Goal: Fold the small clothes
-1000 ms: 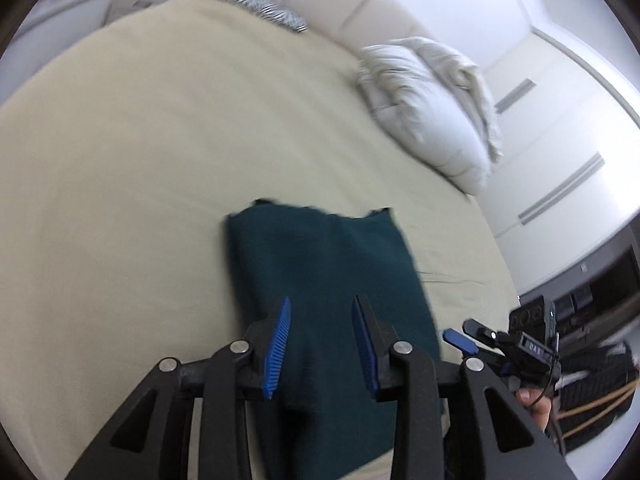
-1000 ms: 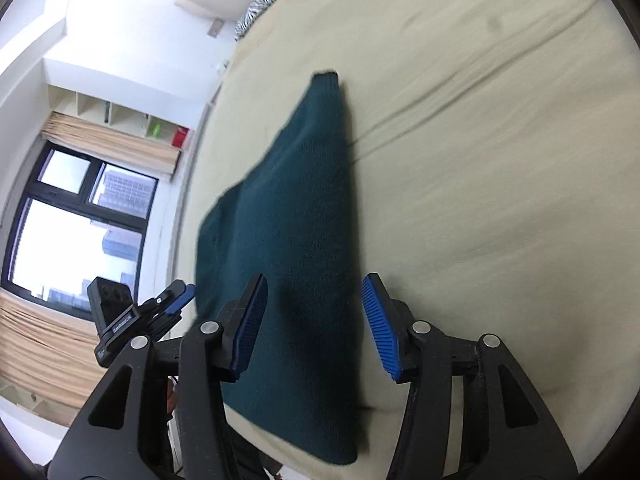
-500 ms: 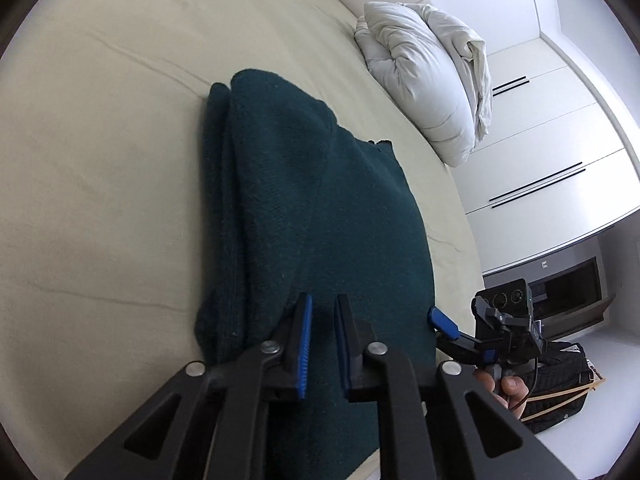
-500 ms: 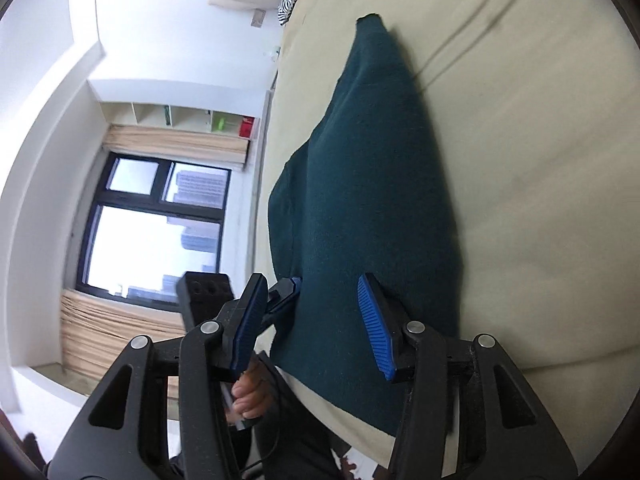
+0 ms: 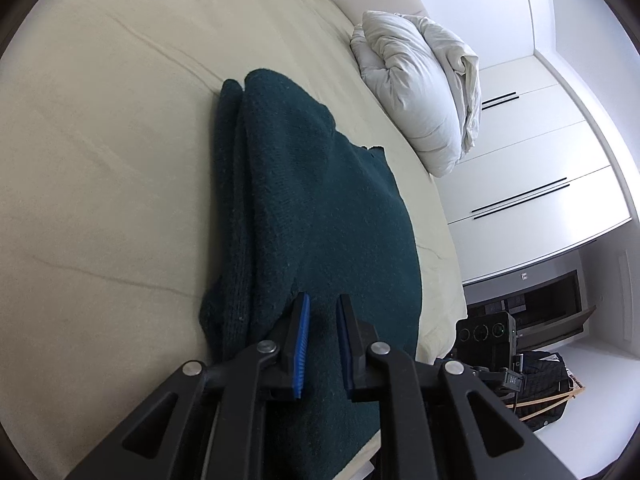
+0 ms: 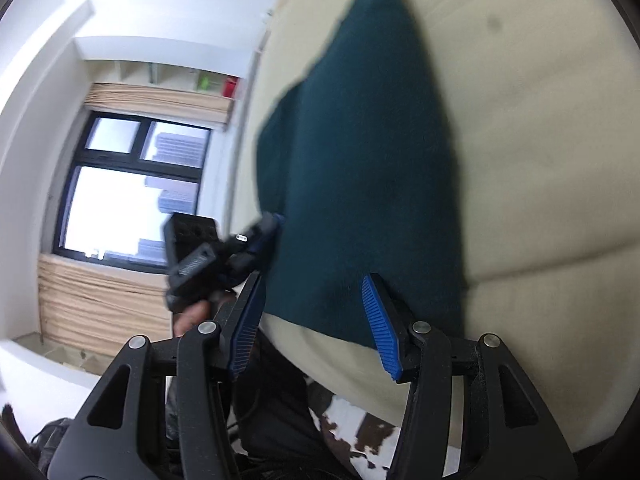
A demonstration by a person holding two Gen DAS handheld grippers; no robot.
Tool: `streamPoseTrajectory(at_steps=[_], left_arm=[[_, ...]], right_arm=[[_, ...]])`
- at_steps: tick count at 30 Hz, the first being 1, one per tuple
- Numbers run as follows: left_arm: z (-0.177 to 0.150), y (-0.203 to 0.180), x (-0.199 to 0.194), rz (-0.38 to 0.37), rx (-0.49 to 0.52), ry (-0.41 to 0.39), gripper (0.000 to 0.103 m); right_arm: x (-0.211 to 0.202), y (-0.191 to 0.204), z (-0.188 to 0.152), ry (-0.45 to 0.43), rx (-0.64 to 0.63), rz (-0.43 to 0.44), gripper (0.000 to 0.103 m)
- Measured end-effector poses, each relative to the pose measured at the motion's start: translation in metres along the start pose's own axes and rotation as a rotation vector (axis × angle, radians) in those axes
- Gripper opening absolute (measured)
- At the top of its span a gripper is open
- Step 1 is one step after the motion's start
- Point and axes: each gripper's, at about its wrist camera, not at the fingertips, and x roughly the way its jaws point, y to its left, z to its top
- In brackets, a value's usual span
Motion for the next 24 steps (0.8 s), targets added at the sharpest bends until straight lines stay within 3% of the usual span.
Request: streamPoseTrajectory(at_steps=[3, 6, 8, 10, 12, 16, 18, 21, 24], left_arm=[[-0.001, -0.003, -0.009, 0.013, 0.006, -0.022, 0.016], [-0.003, -0.018, -0.021, 0.072, 0.063, -0.063, 0.029], [-0.008, -0.043, -0.034, 0.19, 0.167, -0.125, 0.051], [-0.013, -0.067, -0.045, 0.261, 0.259, -0.182, 0.053], [-0.019, -0.089, -0.055, 0.322, 0.336, -0.243, 0.063], [-0.039, -0.137, -0.081, 0.484, 0.495, -0.436, 0.097], [-0.05, -0.159, -0.093, 0.556, 0.568, -0.543, 0.103], [-0.06, -0.185, -0.109, 0.635, 0.622, -0.667, 0.103], [-0.064, -0.205, -0.125, 0.67, 0.616, -0.759, 0.103]], right_arm=[[-0.011, -0.006, -0.002, -0.022, -0.024, -0.022, 0.049], [-0.031, 0.011, -0.006, -0.076, -0.086, -0.128, 0.049], [-0.044, 0.03, -0.01, -0.142, -0.165, -0.258, 0.051], [-0.051, 0.052, -0.014, -0.211, -0.253, -0.366, 0.051], [-0.06, 0.075, -0.017, -0.281, -0.336, -0.428, 0.051], [-0.06, 0.128, -0.027, -0.428, -0.504, -0.593, 0.054], [-0.055, 0.151, -0.036, -0.498, -0.575, -0.66, 0.076], [-0.062, 0.182, -0.056, -0.652, -0.706, -0.735, 0.097], [-0.07, 0.21, -0.077, -0.835, -0.822, -0.793, 0.103]])
